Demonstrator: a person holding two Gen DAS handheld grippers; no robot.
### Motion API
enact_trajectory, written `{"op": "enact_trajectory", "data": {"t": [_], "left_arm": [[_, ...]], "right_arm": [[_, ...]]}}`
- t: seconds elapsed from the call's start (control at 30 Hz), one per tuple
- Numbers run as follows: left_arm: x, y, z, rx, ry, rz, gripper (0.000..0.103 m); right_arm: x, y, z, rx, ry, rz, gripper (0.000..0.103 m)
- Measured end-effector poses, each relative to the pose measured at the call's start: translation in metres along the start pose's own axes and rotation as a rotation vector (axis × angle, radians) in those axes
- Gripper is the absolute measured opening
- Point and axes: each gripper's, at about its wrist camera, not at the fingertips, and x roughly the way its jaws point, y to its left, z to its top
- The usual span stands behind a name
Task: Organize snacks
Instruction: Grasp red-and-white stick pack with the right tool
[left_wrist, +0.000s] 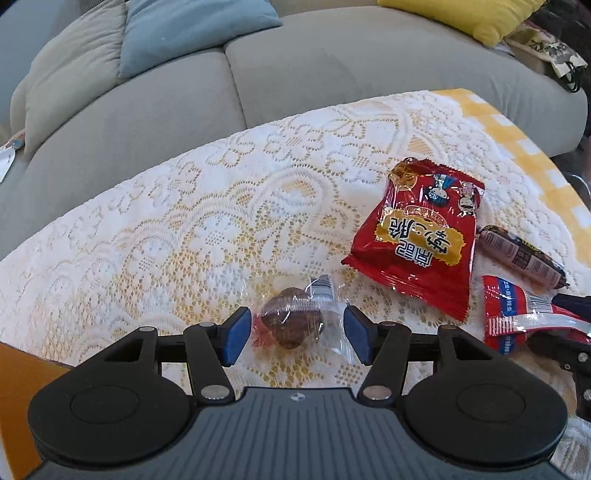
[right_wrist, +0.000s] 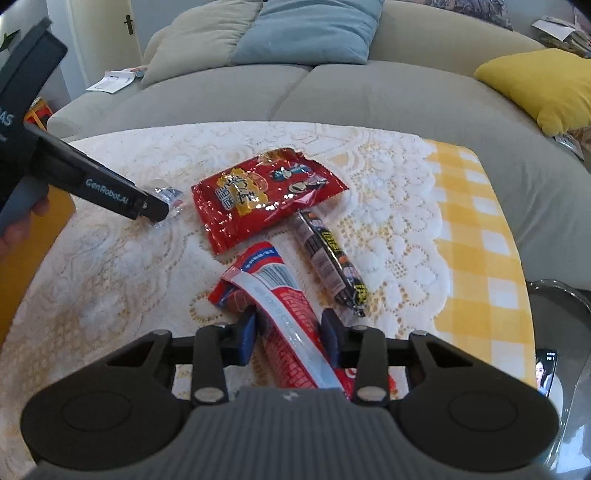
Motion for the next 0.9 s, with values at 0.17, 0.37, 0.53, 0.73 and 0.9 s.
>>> {"op": "enact_trajectory", "data": {"t": [0.17,0.37,0.53,0.73,0.9], "left_arm": [[0.004,-0.007,0.002,0.030,0.001,0.029,0.061],[-0.008,-0.011,-0.001,0.035,-0.026,0.057,0.042],[-0.023,-0.010,0.000,0.014,-0.043,0.057,0.020],[-0.042,-0.010,-0.008,0.000,-0.043,0.028,0.000],[-0.056,-0.015,-0.022,0.009,-0.041,0.023,0.000]], "right_arm": [[0.002,0.007,-0.002,-0.079,0.001,-0.018,0.036],[-0.003,0.004,-0.003,-0.072,0.005,-0.041,0.033],[-0.010,0.003,-0.005,-0.083,0.015,-0.106,0.029],[-0.028,-0.005,-0.009,-0.037,0.004,-0.115,0.027],[-0.040,0.008,-0.009,-0.054,-0.023,-0.079,0.027]]}}
